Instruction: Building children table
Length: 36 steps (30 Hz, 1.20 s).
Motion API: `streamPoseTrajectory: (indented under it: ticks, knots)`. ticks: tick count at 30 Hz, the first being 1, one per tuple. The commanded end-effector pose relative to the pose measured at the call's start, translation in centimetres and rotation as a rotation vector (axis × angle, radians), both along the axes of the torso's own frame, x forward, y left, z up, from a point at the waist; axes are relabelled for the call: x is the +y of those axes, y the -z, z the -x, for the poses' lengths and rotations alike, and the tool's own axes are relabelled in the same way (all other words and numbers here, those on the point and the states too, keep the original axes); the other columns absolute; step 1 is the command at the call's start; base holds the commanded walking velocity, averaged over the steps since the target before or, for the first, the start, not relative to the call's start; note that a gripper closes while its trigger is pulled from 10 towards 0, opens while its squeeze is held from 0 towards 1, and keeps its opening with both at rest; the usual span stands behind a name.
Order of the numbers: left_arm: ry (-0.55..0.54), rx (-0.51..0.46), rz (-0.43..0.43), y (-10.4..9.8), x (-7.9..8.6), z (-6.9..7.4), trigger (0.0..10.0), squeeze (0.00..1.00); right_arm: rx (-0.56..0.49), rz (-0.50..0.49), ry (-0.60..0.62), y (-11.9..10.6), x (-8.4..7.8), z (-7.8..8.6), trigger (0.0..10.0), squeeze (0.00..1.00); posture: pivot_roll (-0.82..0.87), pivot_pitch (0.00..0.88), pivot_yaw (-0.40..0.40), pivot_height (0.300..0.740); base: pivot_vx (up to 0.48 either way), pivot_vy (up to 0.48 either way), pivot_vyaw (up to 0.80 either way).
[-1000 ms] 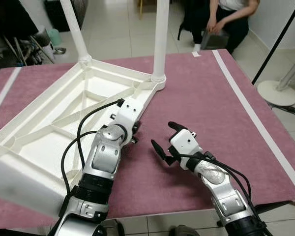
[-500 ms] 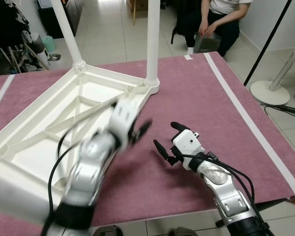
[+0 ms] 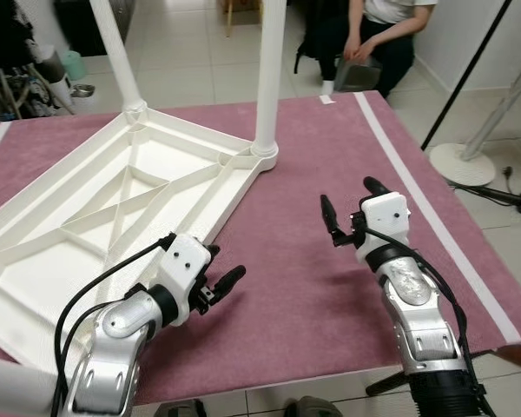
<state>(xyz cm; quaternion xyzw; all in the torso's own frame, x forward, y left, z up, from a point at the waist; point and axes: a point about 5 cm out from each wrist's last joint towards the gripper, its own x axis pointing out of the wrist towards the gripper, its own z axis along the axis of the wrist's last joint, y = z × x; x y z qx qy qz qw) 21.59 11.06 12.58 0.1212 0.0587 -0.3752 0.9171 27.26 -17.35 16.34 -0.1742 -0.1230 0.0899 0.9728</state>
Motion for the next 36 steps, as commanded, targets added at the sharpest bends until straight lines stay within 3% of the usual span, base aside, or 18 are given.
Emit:
streamPoseTrajectory:
  ticks: [1, 4, 8, 10, 12, 14, 24, 36]
  knots:
    - [-0.110, -0.037, -0.016, 0.0, 0.8, -0.2, 10.0, 0.00, 0.002, 0.014, -0.021, -0.1, 0.4, 0.0, 10.0, 0.00, -0.01, 0.000, 0.010, 0.740, 0.000, 0.000, 0.00]
    - [-0.050, 0.024, -0.016, 1.1, 1.2, 1.7, 10.0, 0.00, 0.019, 0.063, -0.140, 0.0, 2.2, -0.3, 10.0, 0.00, 0.00, 0.000, -0.031, 0.740, 0.000, 0.000, 0.00]
    - [-0.060, 0.044, -0.011, 1.3, 1.5, 2.4, 10.0, 0.00, 0.029, 0.073, -0.186, 0.3, 3.0, -0.4, 10.0, 0.00, 0.03, 0.000, -0.054, 0.740, 0.000, 0.000, 0.00]
    - [-0.119, 0.031, 0.003, 1.0, 1.6, 2.1, 10.0, 0.00, 0.040, 0.057, -0.201, 0.5, 3.4, -0.6, 10.0, 0.00, 0.06, 0.000, -0.081, 0.740, 0.000, 0.000, 0.00]
    - [-0.256, -0.001, 0.033, 0.2, 1.7, 1.2, 10.0, 0.00, 0.061, 0.017, -0.227, 0.8, 4.4, -1.2, 10.0, 0.00, 0.08, 0.000, -0.092, 0.740, 0.000, 0.000, 0.00]
    - [-0.292, -0.014, 0.054, -0.2, 1.3, 1.0, 10.0, 0.00, 0.068, 0.008, -0.237, 0.8, 5.0, -1.5, 10.0, 0.00, 0.10, 0.000, -0.100, 0.740, 0.000, 0.000, 0.00]
    - [-0.264, -0.032, 0.035, -0.3, 1.1, 1.2, 10.0, 0.00, 0.070, 0.002, -0.230, 1.0, 5.0, -1.8, 10.0, 0.00, 0.10, 0.000, -0.067, 0.740, 0.000, 0.346, 0.00]
    - [-0.175, -0.034, -0.010, 0.1, 1.0, 1.4, 10.0, 0.00, 0.067, -0.009, -0.207, 1.7, 5.2, -1.7, 10.0, 0.00, 0.10, 0.000, -0.027, 0.740, 0.000, 0.000, 0.00]
